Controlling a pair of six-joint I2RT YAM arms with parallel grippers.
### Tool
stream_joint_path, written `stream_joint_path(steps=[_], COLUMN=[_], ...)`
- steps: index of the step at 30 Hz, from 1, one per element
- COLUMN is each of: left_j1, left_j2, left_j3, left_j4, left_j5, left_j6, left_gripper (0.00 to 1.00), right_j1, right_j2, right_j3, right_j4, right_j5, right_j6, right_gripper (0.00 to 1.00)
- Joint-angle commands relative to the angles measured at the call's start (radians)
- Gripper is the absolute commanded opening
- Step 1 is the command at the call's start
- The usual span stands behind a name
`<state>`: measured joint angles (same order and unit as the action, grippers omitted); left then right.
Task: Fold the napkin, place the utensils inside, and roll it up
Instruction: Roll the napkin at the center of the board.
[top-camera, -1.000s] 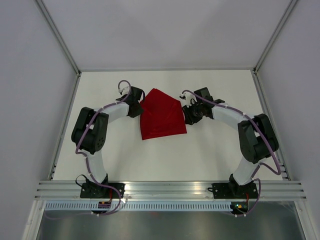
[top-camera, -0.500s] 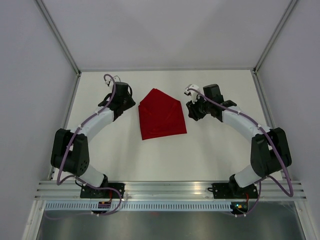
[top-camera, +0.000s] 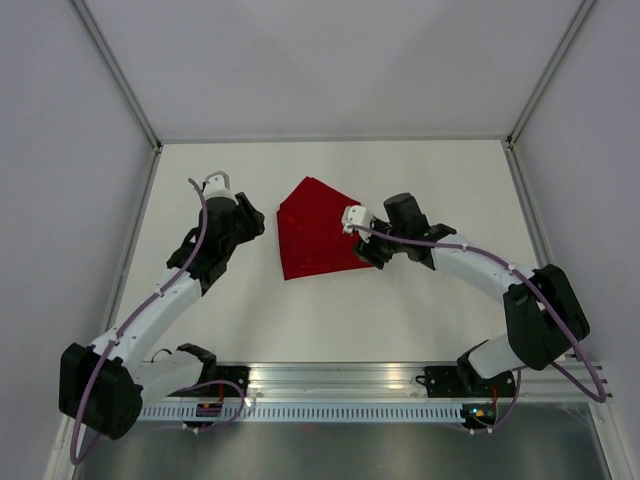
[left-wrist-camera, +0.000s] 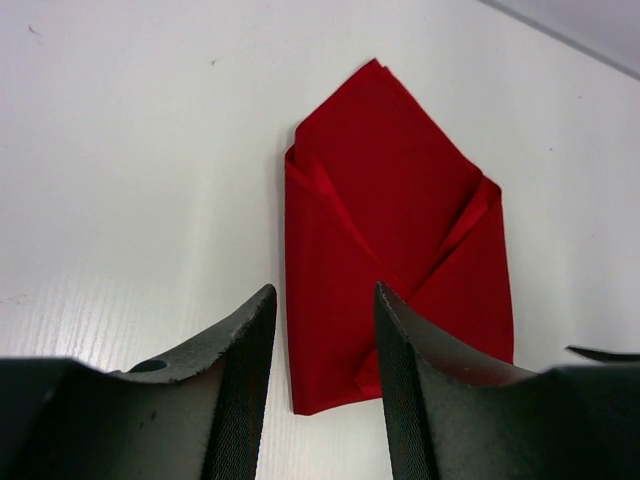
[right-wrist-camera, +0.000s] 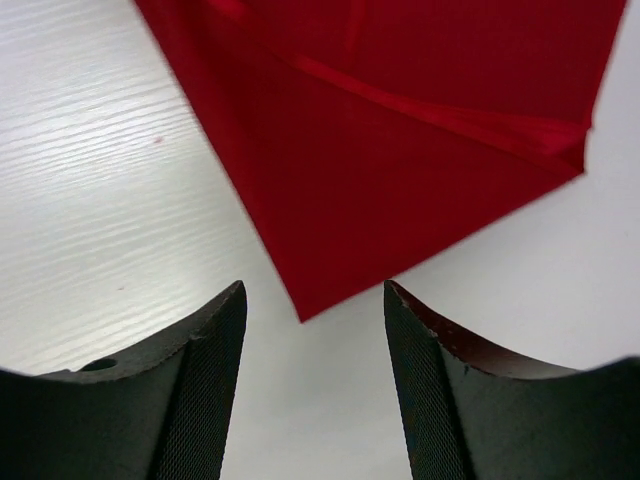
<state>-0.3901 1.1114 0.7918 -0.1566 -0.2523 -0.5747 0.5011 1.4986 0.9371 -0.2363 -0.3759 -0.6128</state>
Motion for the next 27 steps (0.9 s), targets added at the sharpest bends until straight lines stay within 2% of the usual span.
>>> stream_joint_path(steps=[1,10,14,27], left_j1=[-0.004,-0.010,-0.033,-0.070], left_j2=[-0.082,-0.113,-0.110,-0.093], left_j3=[-0.025,-0.058,-0.054,-0.042], left_j4=[0.012,0.002,0.002,-0.015], left_j5=[0.013,0.019,-0.002,-0.044], left_j6=[0.073,0.050,0.049,0.055], left_gripper=[0.50,0.50,0.50,0.50], right_j1=[0.074,0.189,0.240,0.249], right_j2=[-0.064,-0.046,-0.020,0.109], right_j3=[-0.078,-0.188,-0.231,-0.189], right_j4=[0.127,0.227,0.324,0.400], right_j5=[0.014,0.086,0.129,0.118], right_j6=[-0.129,-0.240,-0.295,-0.363], right_gripper=[0.64,0.64,0.64,0.62])
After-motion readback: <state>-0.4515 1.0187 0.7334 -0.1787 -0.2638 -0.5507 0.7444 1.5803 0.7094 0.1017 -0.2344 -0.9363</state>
